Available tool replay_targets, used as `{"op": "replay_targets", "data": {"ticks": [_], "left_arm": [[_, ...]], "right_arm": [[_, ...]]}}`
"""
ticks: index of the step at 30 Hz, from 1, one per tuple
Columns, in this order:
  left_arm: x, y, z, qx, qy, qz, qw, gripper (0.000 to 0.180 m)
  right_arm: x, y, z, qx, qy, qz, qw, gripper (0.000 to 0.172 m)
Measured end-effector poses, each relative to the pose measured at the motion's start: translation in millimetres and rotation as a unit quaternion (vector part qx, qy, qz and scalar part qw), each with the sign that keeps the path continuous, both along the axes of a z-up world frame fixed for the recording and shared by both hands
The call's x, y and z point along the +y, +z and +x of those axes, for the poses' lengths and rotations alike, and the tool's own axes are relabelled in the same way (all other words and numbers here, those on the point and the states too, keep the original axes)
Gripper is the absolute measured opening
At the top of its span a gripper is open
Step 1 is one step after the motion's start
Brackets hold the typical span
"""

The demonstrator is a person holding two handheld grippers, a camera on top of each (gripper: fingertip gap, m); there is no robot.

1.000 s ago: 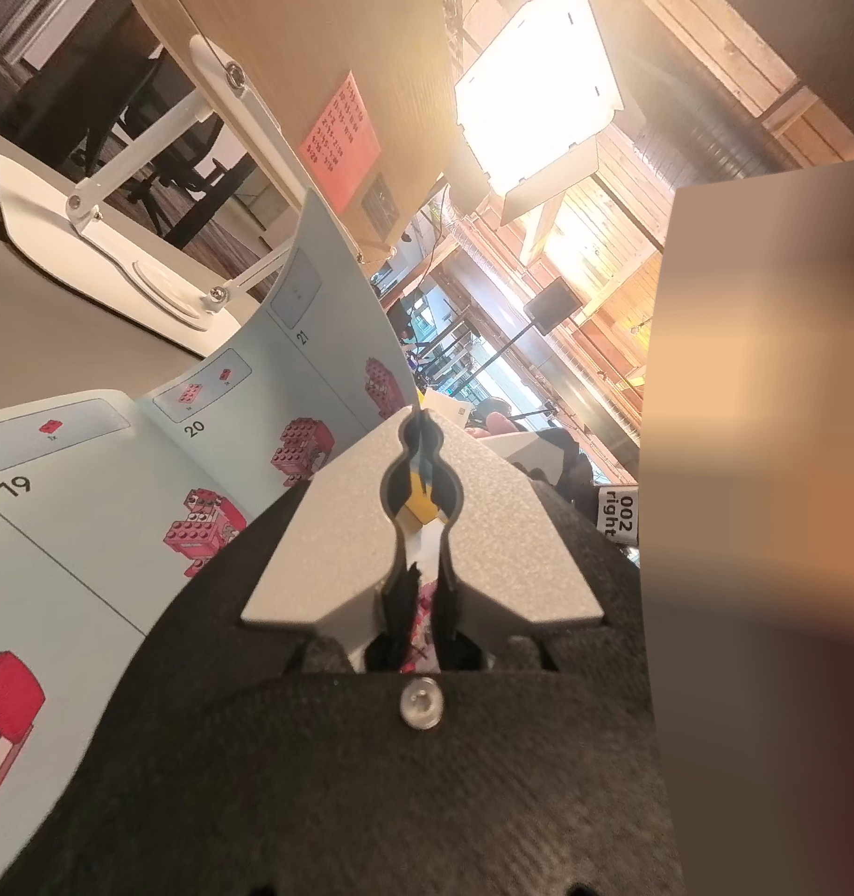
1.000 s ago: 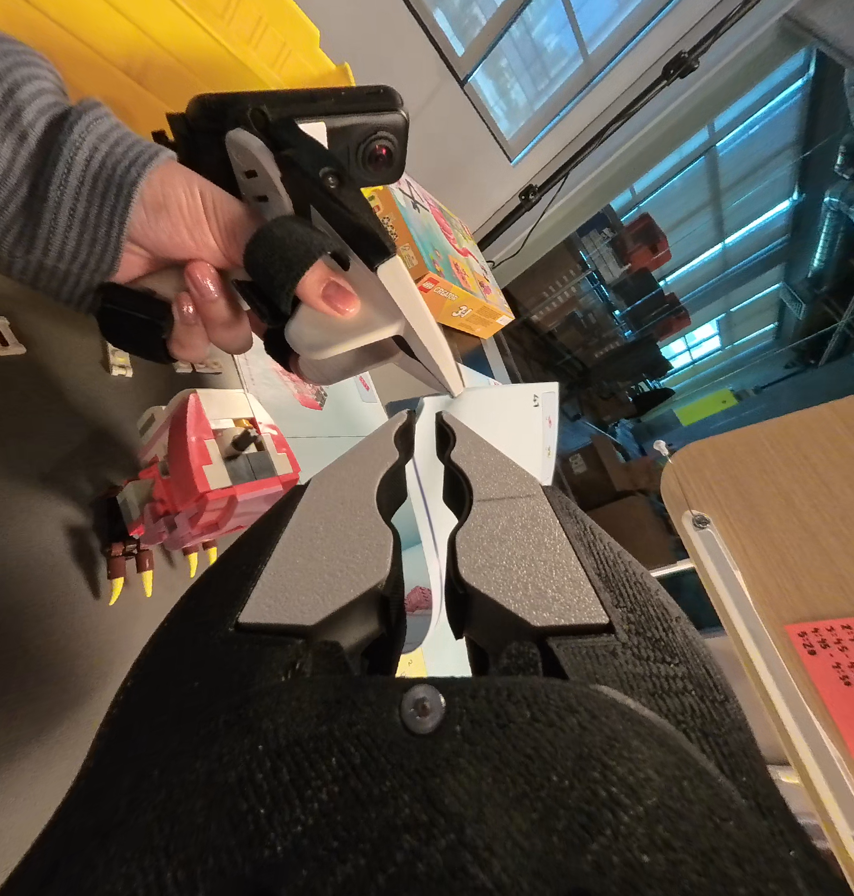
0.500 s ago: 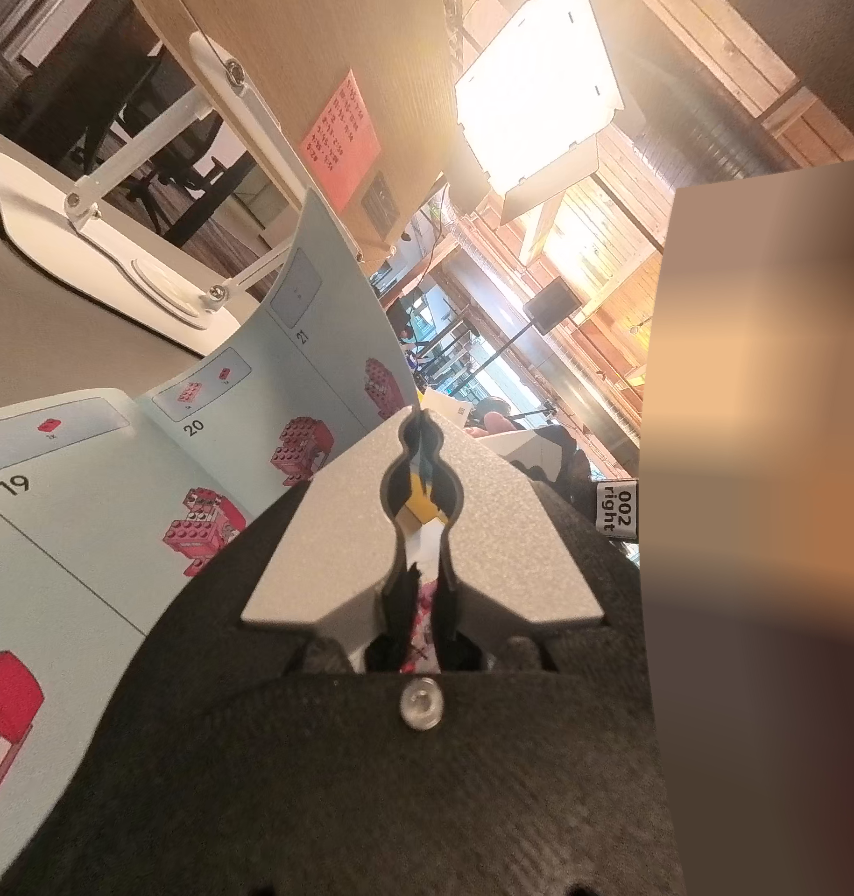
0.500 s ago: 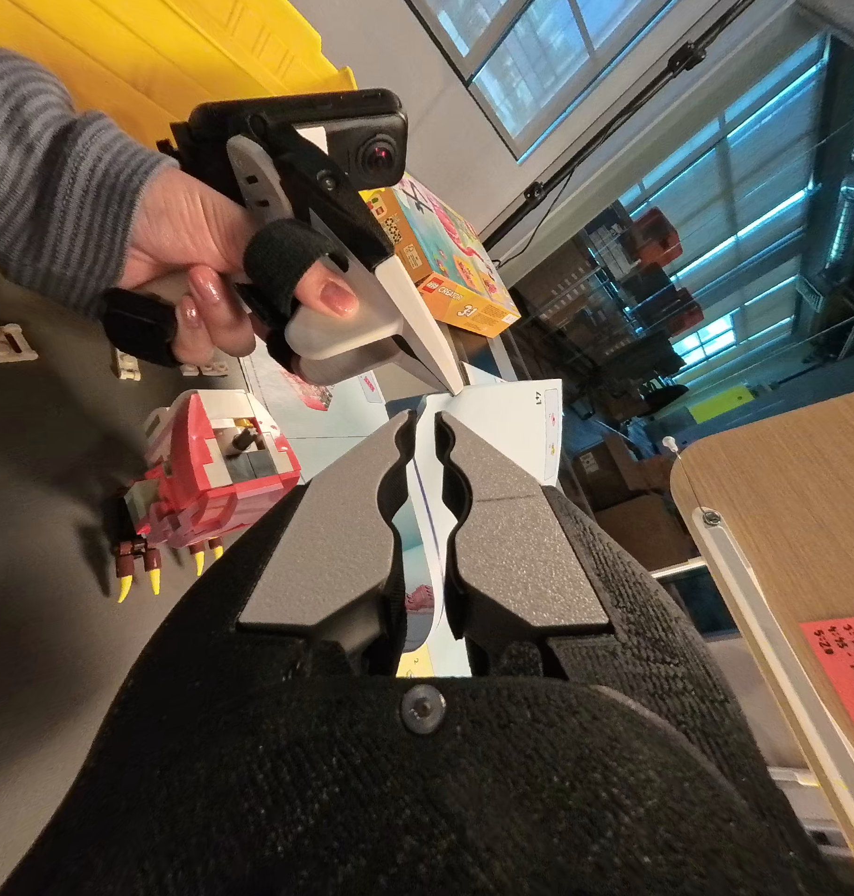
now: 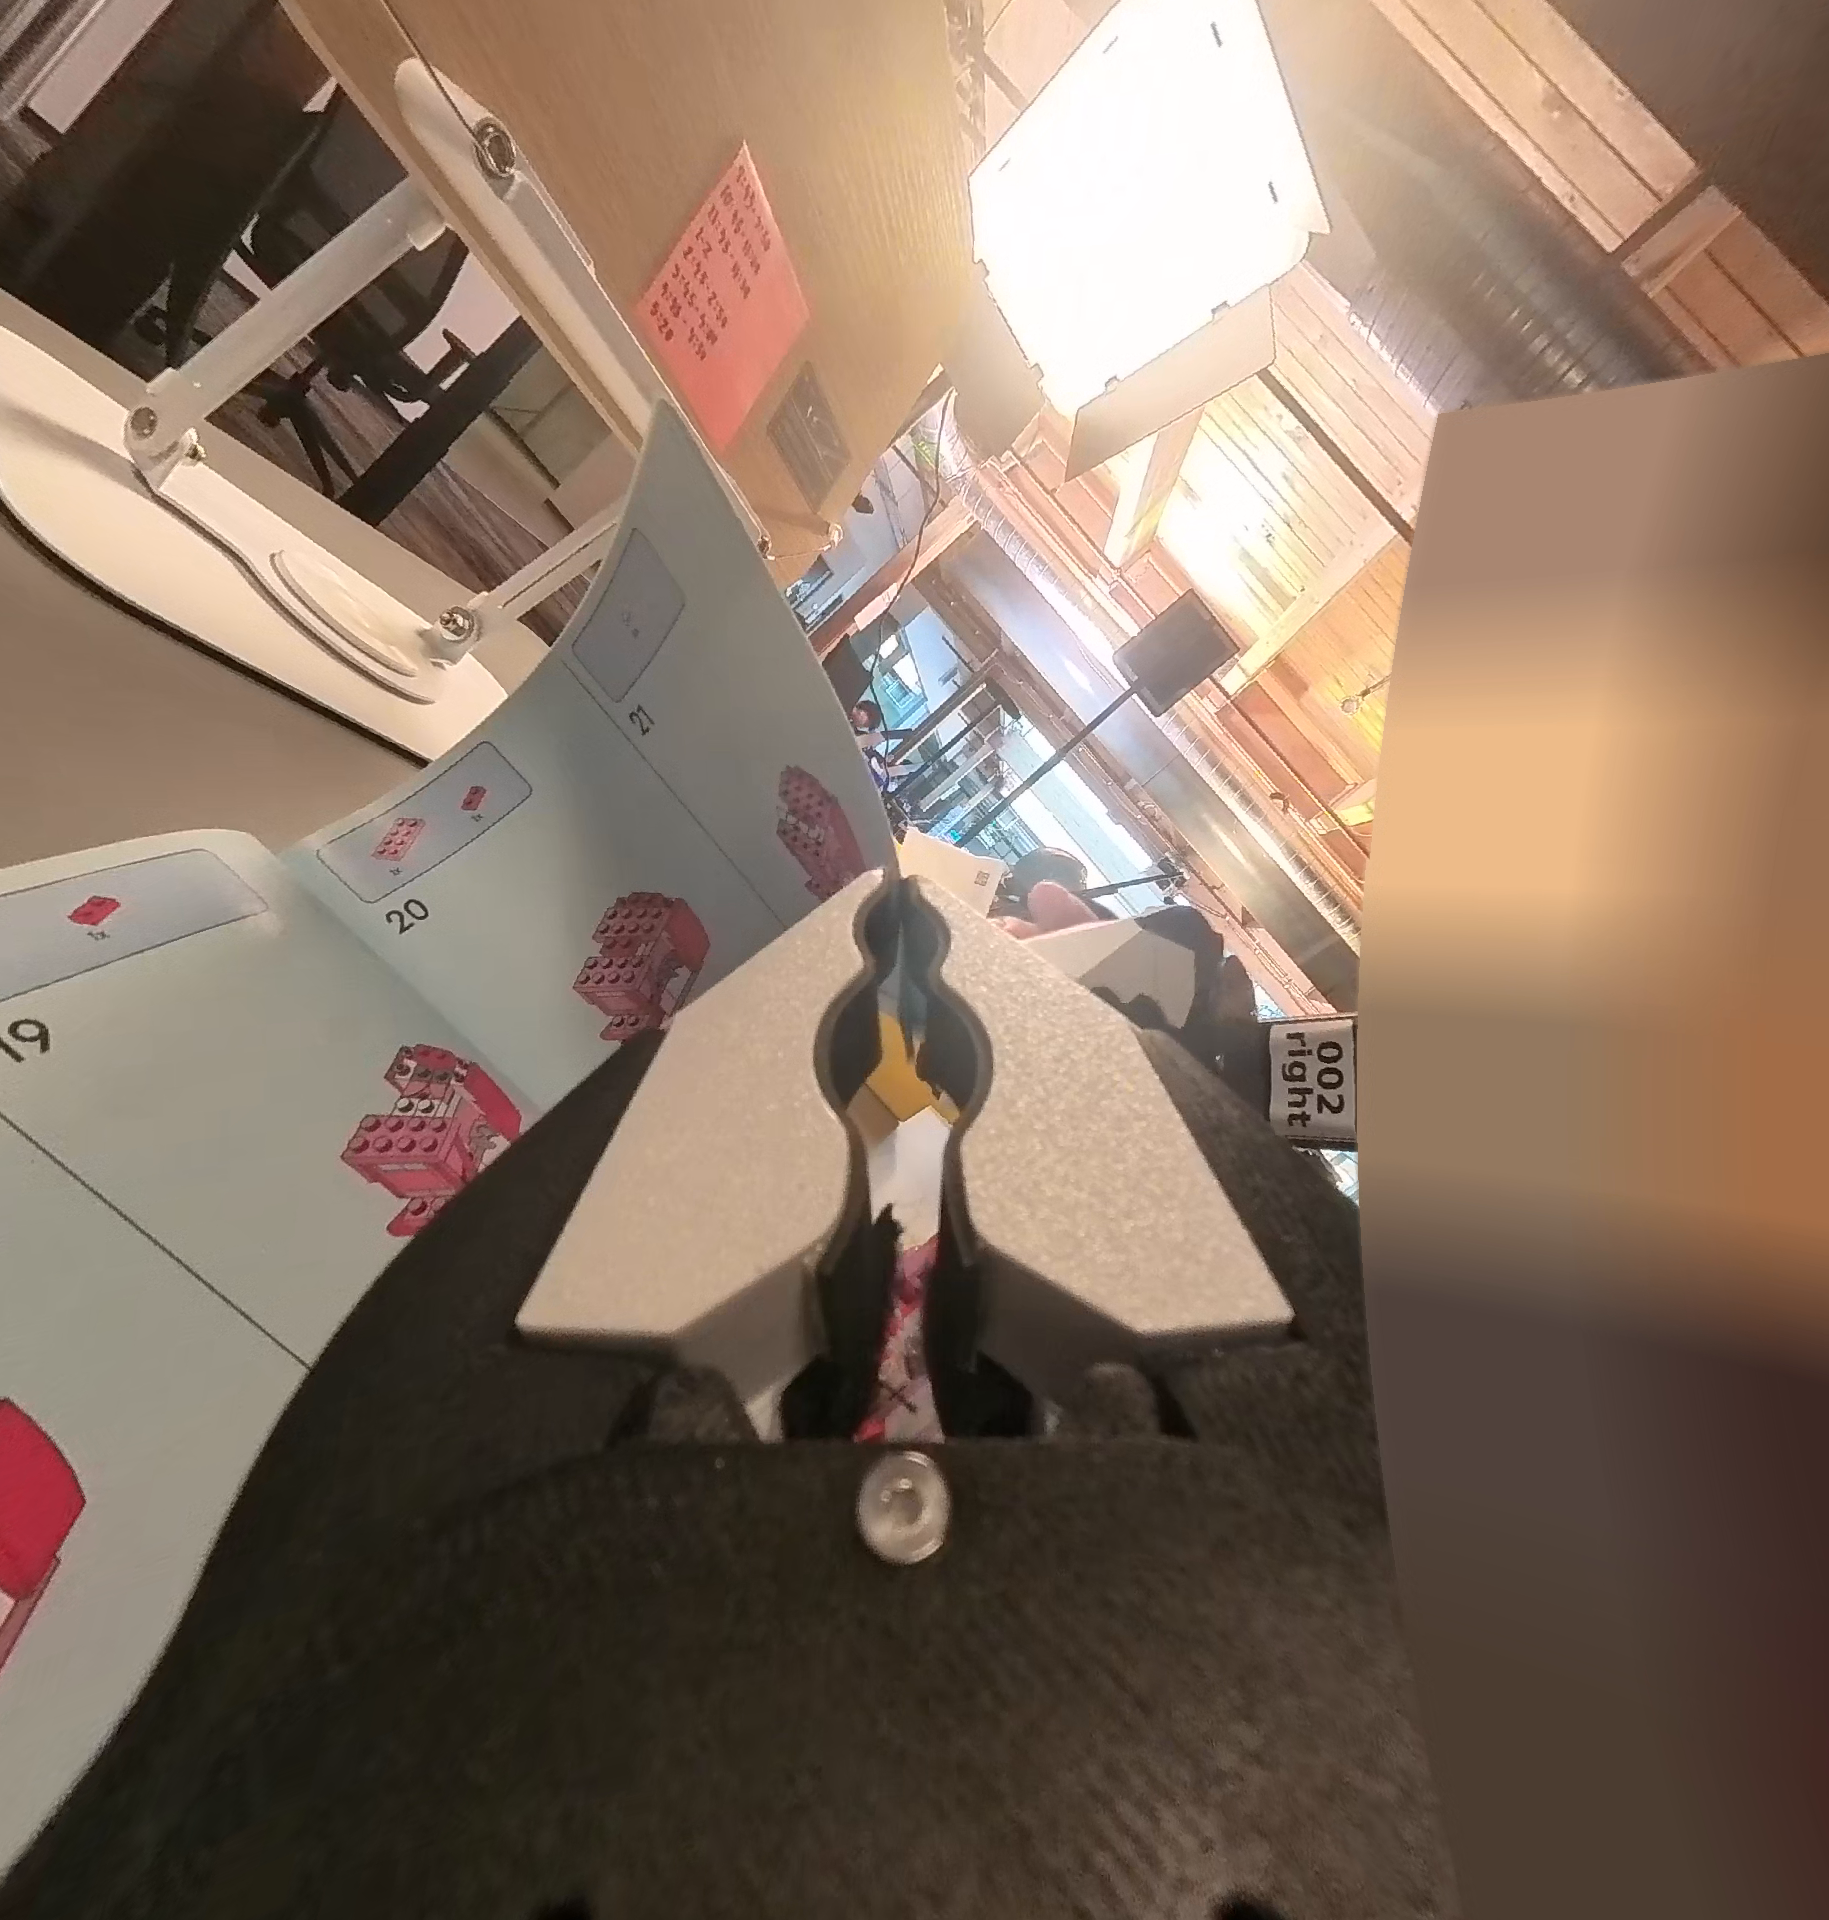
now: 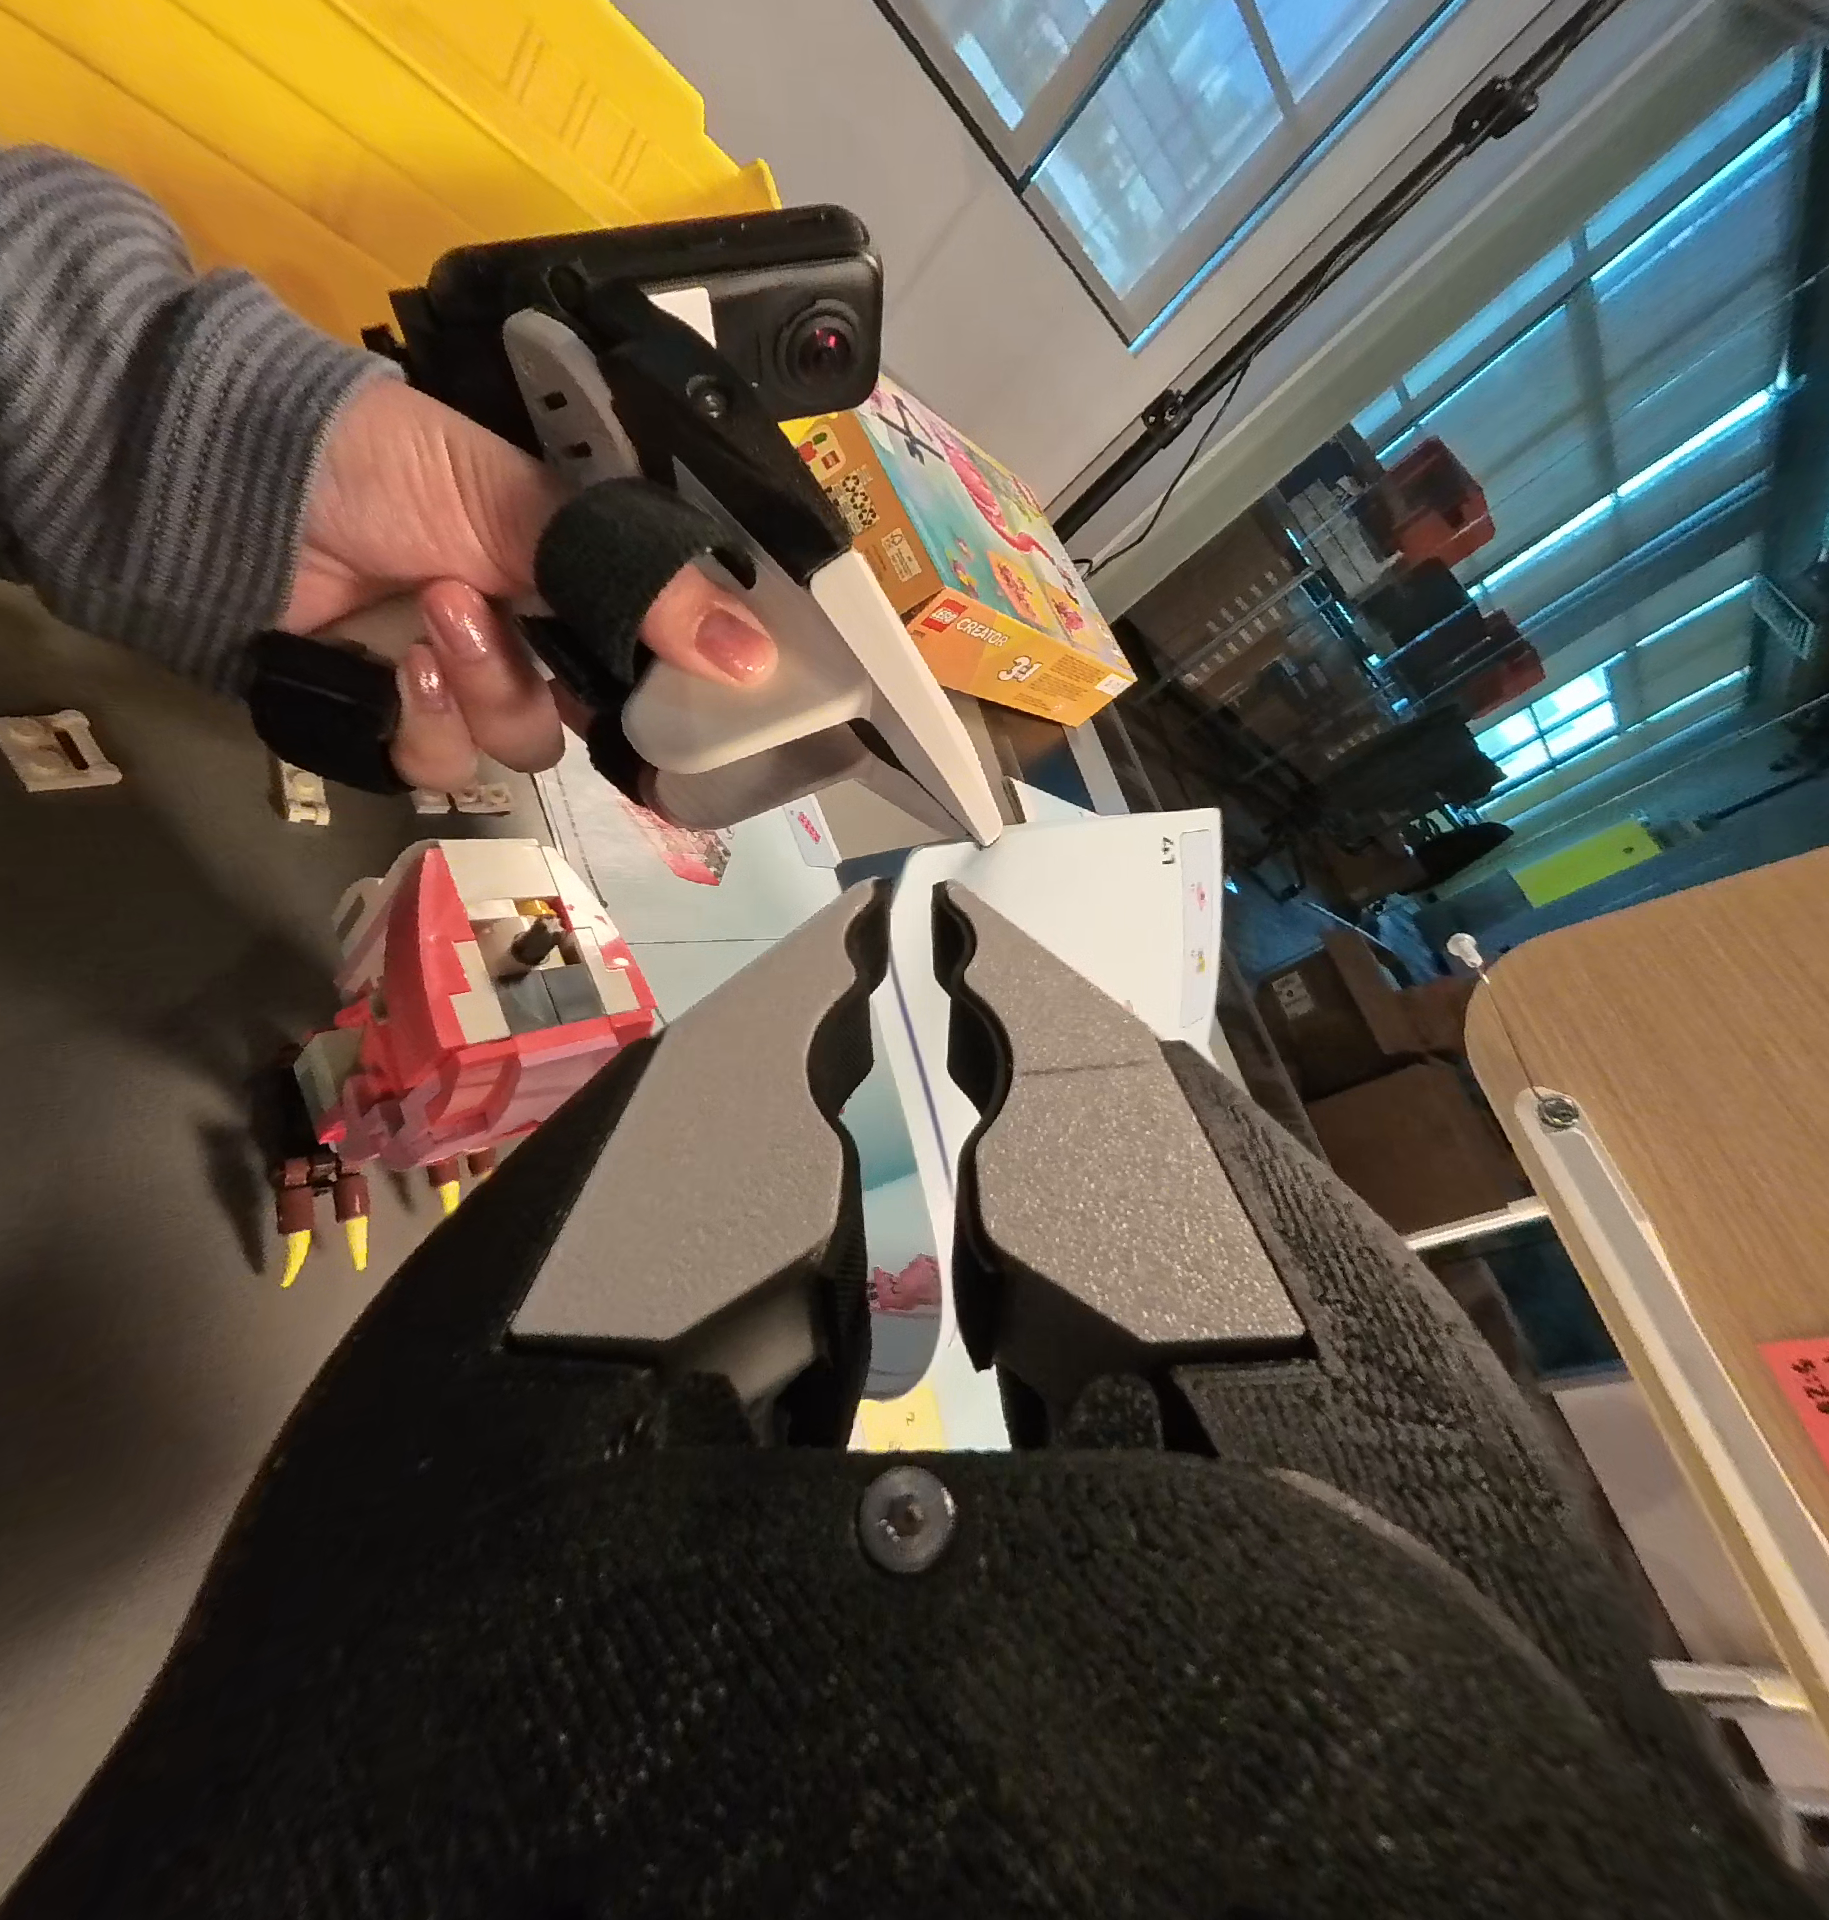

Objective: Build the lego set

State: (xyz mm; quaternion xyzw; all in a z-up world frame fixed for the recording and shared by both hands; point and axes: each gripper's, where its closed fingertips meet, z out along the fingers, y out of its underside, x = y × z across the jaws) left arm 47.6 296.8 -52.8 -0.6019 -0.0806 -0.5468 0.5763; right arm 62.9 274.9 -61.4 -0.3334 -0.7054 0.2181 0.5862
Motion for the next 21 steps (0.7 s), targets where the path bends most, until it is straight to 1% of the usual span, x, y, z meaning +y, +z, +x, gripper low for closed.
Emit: {"op": "replay_targets", "data": {"ticks": [21], "left_arm": [[-2,2,5,0.004,-0.014,0.006,1.000,0.000]], "right_arm": [[-4,-12,-2,-0.028,0.013,-0.030,0.999,0.004]]}}
